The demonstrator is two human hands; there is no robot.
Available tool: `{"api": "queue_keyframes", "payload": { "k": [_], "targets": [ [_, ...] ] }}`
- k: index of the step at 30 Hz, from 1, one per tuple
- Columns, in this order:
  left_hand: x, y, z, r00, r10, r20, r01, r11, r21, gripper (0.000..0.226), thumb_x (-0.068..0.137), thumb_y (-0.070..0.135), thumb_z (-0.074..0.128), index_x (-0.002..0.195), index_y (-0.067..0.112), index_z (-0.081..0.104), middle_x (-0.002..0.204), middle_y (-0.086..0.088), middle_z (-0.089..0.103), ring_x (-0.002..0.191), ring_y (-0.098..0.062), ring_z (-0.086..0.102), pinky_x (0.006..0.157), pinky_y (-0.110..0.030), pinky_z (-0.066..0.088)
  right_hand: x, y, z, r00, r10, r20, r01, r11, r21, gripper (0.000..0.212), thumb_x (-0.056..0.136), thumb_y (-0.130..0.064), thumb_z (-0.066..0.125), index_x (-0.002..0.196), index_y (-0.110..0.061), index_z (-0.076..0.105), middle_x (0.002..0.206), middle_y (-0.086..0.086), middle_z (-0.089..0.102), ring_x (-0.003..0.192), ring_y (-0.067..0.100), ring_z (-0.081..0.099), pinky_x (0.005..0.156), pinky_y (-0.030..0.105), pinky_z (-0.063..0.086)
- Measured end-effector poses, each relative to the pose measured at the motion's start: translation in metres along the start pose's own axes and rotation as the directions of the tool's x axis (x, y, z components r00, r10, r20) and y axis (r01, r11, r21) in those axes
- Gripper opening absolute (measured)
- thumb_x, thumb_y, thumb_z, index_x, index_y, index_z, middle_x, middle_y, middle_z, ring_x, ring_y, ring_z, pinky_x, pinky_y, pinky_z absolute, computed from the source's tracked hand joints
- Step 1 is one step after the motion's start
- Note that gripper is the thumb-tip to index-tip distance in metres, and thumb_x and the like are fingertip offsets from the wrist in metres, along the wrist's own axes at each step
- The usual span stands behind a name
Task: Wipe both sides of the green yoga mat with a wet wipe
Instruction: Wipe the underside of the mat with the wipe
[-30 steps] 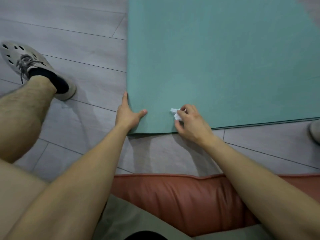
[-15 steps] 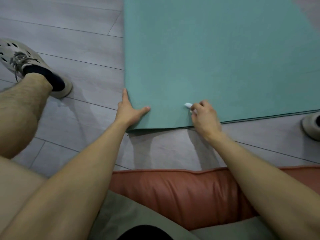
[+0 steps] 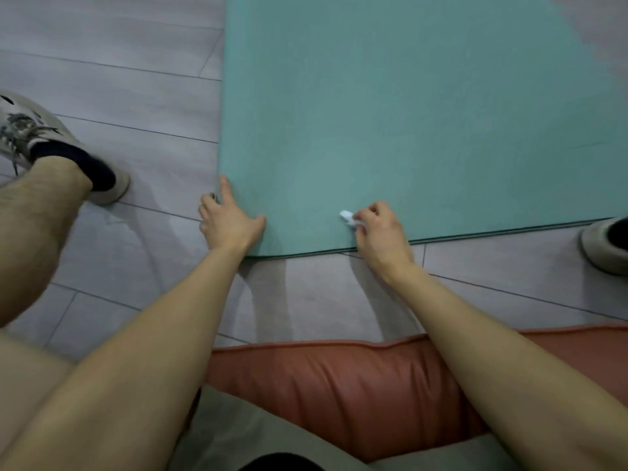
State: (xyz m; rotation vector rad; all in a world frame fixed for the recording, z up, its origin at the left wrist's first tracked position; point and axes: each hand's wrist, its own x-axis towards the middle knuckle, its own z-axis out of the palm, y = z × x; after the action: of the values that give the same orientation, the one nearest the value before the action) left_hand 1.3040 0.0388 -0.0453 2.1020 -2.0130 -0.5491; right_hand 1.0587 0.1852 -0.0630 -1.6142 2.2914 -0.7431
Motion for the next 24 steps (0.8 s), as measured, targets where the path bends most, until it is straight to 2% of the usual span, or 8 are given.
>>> {"api": "queue_keyframes", "payload": {
  "k": [2, 5, 8, 13, 15, 18, 20, 24],
  "targets": [
    [-0.015, 0.016, 0.002, 0.969, 0.238, -0.067, -0.223, 0.957, 0.184, 0.1, 0.074, 0.048, 0.071, 0.162, 0.034, 0.026, 0.156, -0.014, 0.034, 0.146, -0.035, 0.033, 0.118, -0.059, 0.03, -0.01, -0.039, 0.025, 0.977, -0.177, 0.118, 0.169, 0.983, 0.069, 0.015, 0.1, -0.015, 0.06, 0.103, -0.005, 0.072, 0.102, 0.014, 0.057, 0.089, 0.036, 0.058, 0.078, 0.048, 0.055],
    [-0.026, 0.038, 0.006, 0.815, 0.549, 0.183, -0.579, 0.784, 0.226, 0.095, 0.07, 0.059, 0.061, 0.159, 0.032, 0.039, 0.161, -0.009, 0.039, 0.153, -0.028, 0.03, 0.128, -0.06, 0.011, -0.013, -0.061, 0.038, 0.934, -0.301, 0.191, 0.283, 0.952, 0.116, 0.013, 0.096, -0.012, 0.061, 0.097, -0.005, 0.071, 0.1, 0.014, 0.058, 0.094, 0.037, 0.058, 0.081, 0.05, 0.054],
    [-0.029, 0.046, 0.01, 0.716, 0.543, 0.438, -0.661, 0.73, 0.175, 0.118, 0.058, 0.066, 0.063, 0.164, 0.028, 0.029, 0.161, -0.006, 0.039, 0.151, -0.026, 0.034, 0.13, -0.054, 0.011, -0.003, -0.019, 0.007, 0.973, -0.181, 0.141, 0.178, 0.984, 0.031, 0.011, 0.094, -0.015, 0.064, 0.096, -0.01, 0.073, 0.101, 0.012, 0.06, 0.092, 0.037, 0.061, 0.077, 0.048, 0.056],
    [-0.028, 0.053, 0.017, 0.669, 0.594, 0.446, -0.742, 0.57, 0.354, 0.107, 0.058, 0.076, 0.07, 0.155, 0.043, 0.038, 0.149, -0.005, 0.044, 0.138, -0.031, 0.042, 0.118, -0.054, 0.03, 0.017, 0.075, -0.069, 0.976, 0.211, -0.048, -0.215, 0.97, -0.108, 0.03, 0.095, -0.019, 0.064, 0.124, -0.02, 0.071, 0.117, 0.014, 0.062, 0.098, 0.04, 0.066, 0.088, 0.046, 0.055],
    [-0.029, 0.056, 0.014, 0.633, 0.629, 0.45, -0.773, 0.497, 0.394, 0.1, 0.061, 0.078, 0.066, 0.152, 0.047, 0.042, 0.147, -0.004, 0.047, 0.132, -0.032, 0.047, 0.111, -0.052, 0.038, 0.02, 0.082, -0.077, 0.971, 0.24, 0.016, -0.238, 0.967, -0.087, 0.037, 0.098, -0.018, 0.061, 0.133, -0.023, 0.068, 0.123, 0.015, 0.059, 0.106, 0.04, 0.065, 0.096, 0.043, 0.052],
    [-0.027, 0.055, 0.007, 0.59, 0.653, 0.474, -0.804, 0.419, 0.422, 0.086, 0.071, 0.07, 0.068, 0.15, 0.041, 0.051, 0.145, -0.005, 0.055, 0.129, -0.032, 0.055, 0.105, -0.047, 0.047, 0.018, 0.06, -0.073, 0.968, 0.217, 0.122, -0.214, 0.976, -0.039, 0.032, 0.1, -0.015, 0.057, 0.127, -0.022, 0.074, 0.121, 0.014, 0.057, 0.104, 0.037, 0.063, 0.094, 0.035, 0.049],
    [-0.019, 0.051, -0.001, 0.606, 0.638, 0.475, -0.79, 0.414, 0.453, 0.064, 0.079, 0.051, 0.068, 0.14, 0.033, 0.06, 0.132, -0.005, 0.065, 0.119, -0.032, 0.063, 0.094, -0.044, 0.054, 0.015, 0.039, -0.064, 0.975, 0.157, 0.158, -0.159, 0.987, 0.0, 0.028, 0.1, -0.014, 0.058, 0.12, -0.02, 0.077, 0.117, 0.013, 0.056, 0.1, 0.034, 0.063, 0.091, 0.033, 0.048],
    [0.01, 0.032, -0.021, 0.779, 0.52, 0.351, -0.62, 0.553, 0.556, 0.028, 0.083, 0.018, 0.064, 0.111, 0.017, 0.059, 0.104, -0.011, 0.066, 0.092, -0.039, 0.067, 0.077, -0.045, 0.056, 0.018, 0.011, -0.055, 0.982, 0.033, 0.186, -0.044, 0.997, 0.06, 0.024, 0.102, -0.018, 0.059, 0.116, -0.025, 0.077, 0.112, 0.003, 0.055, 0.095, 0.023, 0.059, 0.082, 0.028, 0.042]
  ]
}}
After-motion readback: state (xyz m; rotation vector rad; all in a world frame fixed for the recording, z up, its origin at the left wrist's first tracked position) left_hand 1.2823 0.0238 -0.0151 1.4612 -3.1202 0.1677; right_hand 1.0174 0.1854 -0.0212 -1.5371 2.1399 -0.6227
